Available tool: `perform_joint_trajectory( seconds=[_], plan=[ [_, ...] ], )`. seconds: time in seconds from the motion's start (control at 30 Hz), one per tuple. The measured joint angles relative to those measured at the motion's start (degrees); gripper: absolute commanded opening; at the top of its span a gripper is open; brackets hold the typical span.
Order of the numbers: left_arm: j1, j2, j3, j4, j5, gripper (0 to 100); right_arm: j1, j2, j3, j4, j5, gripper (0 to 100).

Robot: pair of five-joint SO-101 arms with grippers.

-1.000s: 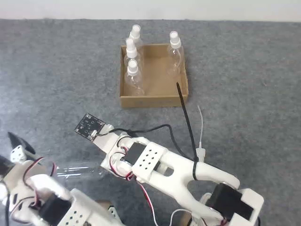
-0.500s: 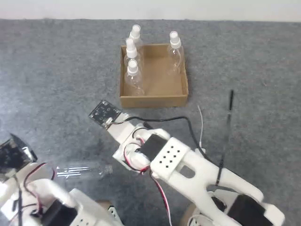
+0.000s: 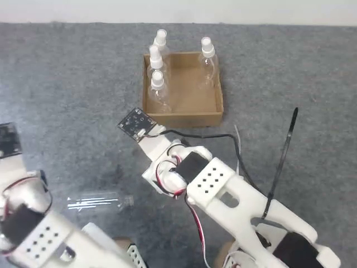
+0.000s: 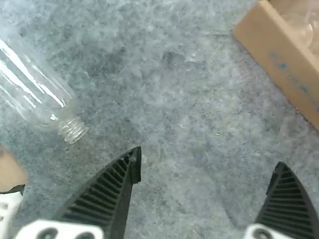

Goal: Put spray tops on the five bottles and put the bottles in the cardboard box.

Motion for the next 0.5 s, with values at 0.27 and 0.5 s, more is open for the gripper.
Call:
perform_joint_trajectory(
  seconds=[0.27,0.5],
  plan=[
    [0.0,9.8,-0.4,9.7,-15.8,25,1.1,0.0,0.0,0.0,0.0,35.1],
    [0.0,21.7,-0.4,12.0,-29.2,25,1.1,0.0,0.0,0.0,0.0,35.1]
  ],
)
